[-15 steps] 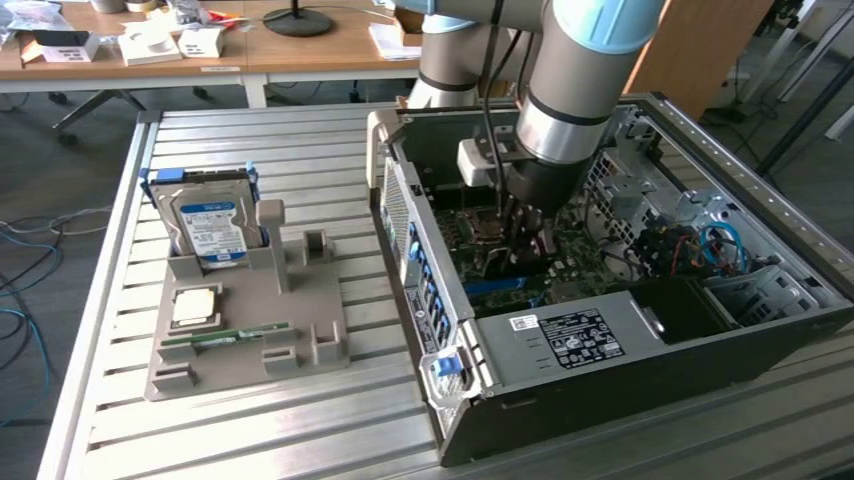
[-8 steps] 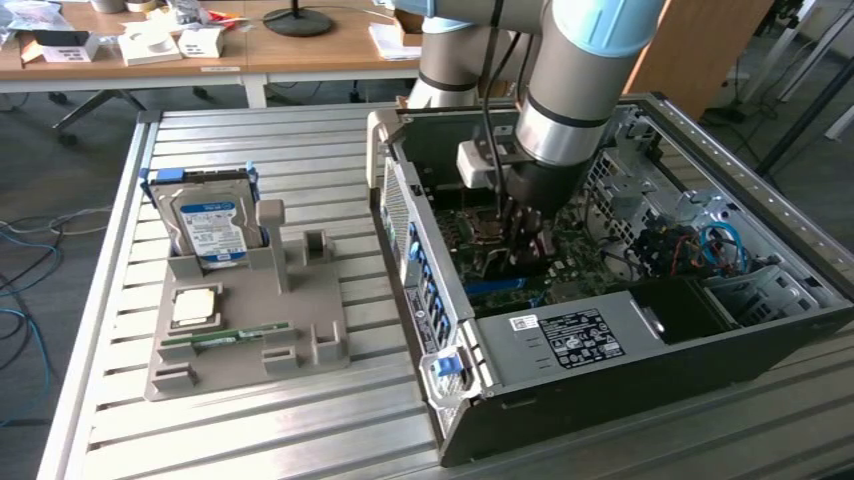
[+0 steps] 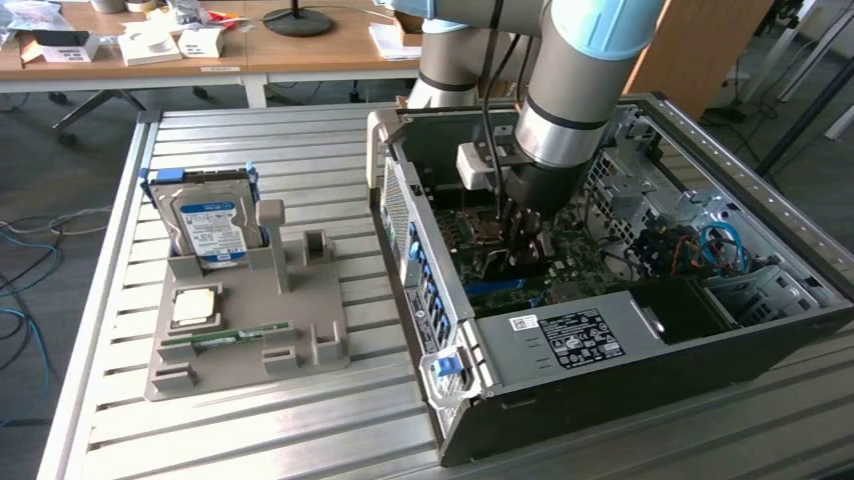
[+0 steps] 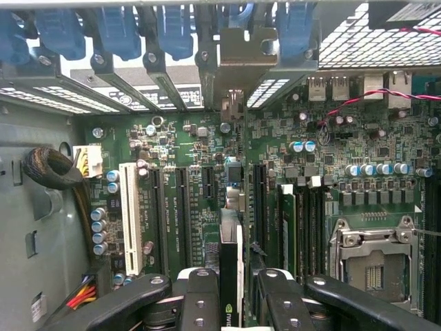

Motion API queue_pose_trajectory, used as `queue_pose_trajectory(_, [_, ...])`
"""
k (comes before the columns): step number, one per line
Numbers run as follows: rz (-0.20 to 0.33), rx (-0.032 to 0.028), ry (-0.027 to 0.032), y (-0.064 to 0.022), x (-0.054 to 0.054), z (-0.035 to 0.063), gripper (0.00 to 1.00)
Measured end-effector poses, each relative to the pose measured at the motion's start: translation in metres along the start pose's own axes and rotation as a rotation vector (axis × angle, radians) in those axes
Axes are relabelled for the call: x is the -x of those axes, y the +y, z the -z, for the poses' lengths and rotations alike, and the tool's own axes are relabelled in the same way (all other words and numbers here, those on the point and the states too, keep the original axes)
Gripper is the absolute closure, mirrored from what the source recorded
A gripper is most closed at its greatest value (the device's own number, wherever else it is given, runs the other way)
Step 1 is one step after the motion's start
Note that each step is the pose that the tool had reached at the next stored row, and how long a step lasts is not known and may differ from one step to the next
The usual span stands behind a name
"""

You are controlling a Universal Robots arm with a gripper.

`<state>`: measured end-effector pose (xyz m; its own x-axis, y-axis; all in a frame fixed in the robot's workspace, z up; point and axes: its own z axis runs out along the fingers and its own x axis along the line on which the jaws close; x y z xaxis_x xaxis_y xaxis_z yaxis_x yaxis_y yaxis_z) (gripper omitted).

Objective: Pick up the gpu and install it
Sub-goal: 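Insert the gpu into the slot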

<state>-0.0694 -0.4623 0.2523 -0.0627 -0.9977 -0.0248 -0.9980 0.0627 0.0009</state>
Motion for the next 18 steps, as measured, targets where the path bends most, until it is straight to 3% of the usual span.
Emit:
queue_pose_trajectory(3, [0.0,0.0001,0.0,0.0,0.0,0.0001,0.74])
queue_pose_trajectory(4, [0.0,0.0002,-0.0022,0.0001,-0.0001,0.0002,0.74])
queue_pose_trajectory(6, [0.0,-0.0002,-0.0142,0.0002,0.0,0.0002,0.74])
queue_pose_trajectory(7, [0.0,-0.0004,-0.0155,0.0001,0.0,0.0001,0.74])
queue_pose_trajectory(18, [0.001,-0.0004,-0.0152,-0.0001,-0.0016,-0.0002,0.74])
